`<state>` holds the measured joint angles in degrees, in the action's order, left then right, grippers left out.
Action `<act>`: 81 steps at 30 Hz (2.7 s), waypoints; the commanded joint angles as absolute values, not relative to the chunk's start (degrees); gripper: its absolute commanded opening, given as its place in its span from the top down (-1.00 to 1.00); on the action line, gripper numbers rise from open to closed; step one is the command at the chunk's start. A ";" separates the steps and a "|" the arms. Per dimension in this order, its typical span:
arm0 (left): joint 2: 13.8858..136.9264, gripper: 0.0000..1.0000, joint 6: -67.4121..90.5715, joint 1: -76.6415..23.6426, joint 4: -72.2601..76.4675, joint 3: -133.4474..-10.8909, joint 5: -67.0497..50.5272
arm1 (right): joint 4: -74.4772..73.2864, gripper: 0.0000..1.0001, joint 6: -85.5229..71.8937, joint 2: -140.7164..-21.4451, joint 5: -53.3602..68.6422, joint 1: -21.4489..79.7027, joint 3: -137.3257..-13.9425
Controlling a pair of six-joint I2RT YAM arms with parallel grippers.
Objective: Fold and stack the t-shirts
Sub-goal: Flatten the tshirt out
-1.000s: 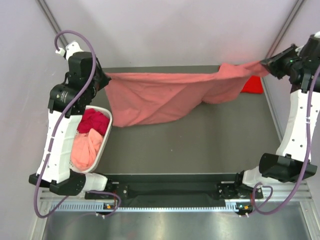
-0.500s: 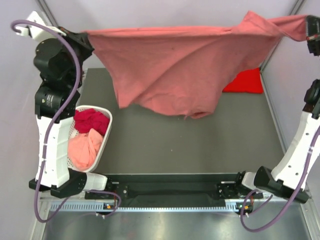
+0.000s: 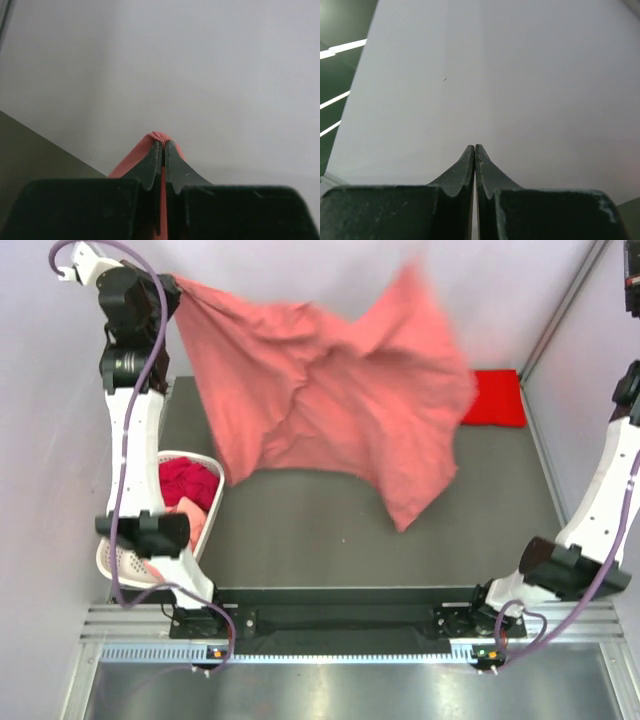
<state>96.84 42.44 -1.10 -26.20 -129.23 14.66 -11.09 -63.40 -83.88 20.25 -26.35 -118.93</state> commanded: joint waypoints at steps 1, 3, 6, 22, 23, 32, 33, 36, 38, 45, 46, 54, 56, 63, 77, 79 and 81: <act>103.69 1.00 50.09 3.95 -20.04 -139.01 6.35 | -6.77 1.00 -64.69 -86.83 16.96 -27.51 -122.95; 107.21 1.00 55.60 7.11 -18.03 -139.66 -3.02 | -7.55 1.00 -64.77 -88.15 17.22 -27.25 -124.10; 109.50 1.00 59.23 7.74 -16.27 -139.05 -7.11 | -8.35 1.00 -64.43 -89.03 17.92 -25.84 -124.98; 89.39 1.00 45.01 -24.41 -25.21 -112.59 -0.98 | -28.46 1.00 -43.25 -76.82 15.12 13.26 -82.46; 88.51 1.00 45.00 -28.52 -26.01 -112.59 1.38 | -32.22 0.99 -42.29 -76.64 15.12 14.14 -80.61; 86.66 1.00 48.34 -53.76 -30.32 -128.93 9.13 | -41.57 0.77 -33.40 -64.26 11.78 15.82 -59.95; 85.88 1.00 46.86 -54.40 -30.93 -129.89 10.53 | -42.09 0.73 -32.88 -62.59 11.69 15.65 -59.25; 81.41 1.00 43.87 -54.67 -35.32 -128.07 20.80 | -42.80 0.62 -32.17 -61.00 12.30 15.56 -56.87; 78.50 1.00 43.42 -54.58 -38.32 -122.37 27.91 | -42.54 0.56 -32.25 -60.82 13.18 15.56 -55.99; 67.69 1.00 44.29 -54.32 -44.55 -95.92 38.31 | -42.89 0.23 -30.24 -63.01 17.83 15.64 -53.53; 67.15 1.00 44.21 -54.06 -45.43 -90.15 38.32 | -43.59 0.19 -29.80 -63.37 18.36 15.73 -53.18; 63.38 1.00 48.78 -47.38 -58.53 -78.14 42.10 | -49.29 0.00 -27.16 -64.51 14.27 15.65 -48.08; 61.80 1.00 49.57 -44.67 -60.29 -76.21 41.92 | -51.93 0.00 -26.90 -65.91 11.79 14.42 -47.99; 60.38 1.00 50.37 -40.43 -61.36 -73.83 40.26 | -55.63 -0.03 -24.79 -68.03 8.98 2.75 -45.88; 62.75 1.00 46.58 -38.32 -55.46 -73.83 36.48 | -47.30 0.03 -23.11 -75.22 14.58 -6.33 -40.52; 62.84 1.00 46.93 -38.23 -55.20 -73.39 35.25 | -44.57 0.05 -23.64 -76.55 15.73 -2.56 -41.39; 62.93 1.00 47.28 -38.32 -55.20 -72.86 34.11 | -41.94 0.08 -25.83 -79.09 17.13 2.69 -42.36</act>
